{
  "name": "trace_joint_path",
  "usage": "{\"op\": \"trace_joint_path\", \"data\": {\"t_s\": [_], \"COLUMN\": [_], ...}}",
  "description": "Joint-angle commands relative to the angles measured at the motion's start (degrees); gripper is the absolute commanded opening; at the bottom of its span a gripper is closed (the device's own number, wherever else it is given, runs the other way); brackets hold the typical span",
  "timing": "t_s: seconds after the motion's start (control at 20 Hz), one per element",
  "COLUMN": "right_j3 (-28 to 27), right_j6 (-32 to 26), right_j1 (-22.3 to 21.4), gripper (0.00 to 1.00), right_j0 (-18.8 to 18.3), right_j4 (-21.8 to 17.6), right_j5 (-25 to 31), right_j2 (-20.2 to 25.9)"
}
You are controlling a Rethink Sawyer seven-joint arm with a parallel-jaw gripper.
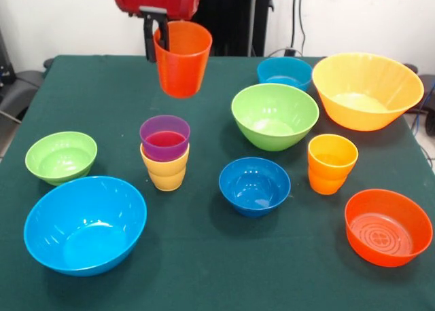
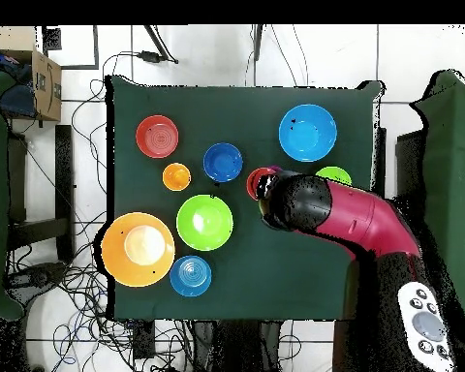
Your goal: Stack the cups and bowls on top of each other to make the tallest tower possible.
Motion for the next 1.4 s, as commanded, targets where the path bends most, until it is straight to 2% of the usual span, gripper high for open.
{"op": "trace_joint_path", "data": {"t_s": [0.05,0.7,1.4], "right_j3": [3.3,4.3,4.7], "right_j6": [-6.3,-4.2,-3.7], "right_j1": [5.0,8.0,8.5], "gripper": [0.0,0.0,0.0], "right_j0": [-1.1,-3.6,-6.2], "right_j4": [-7.0,-12.2,-15.5], "right_j5": [-5.2,-10.9,-11.7], "right_j2": [7.0,8.4,10.5]}}
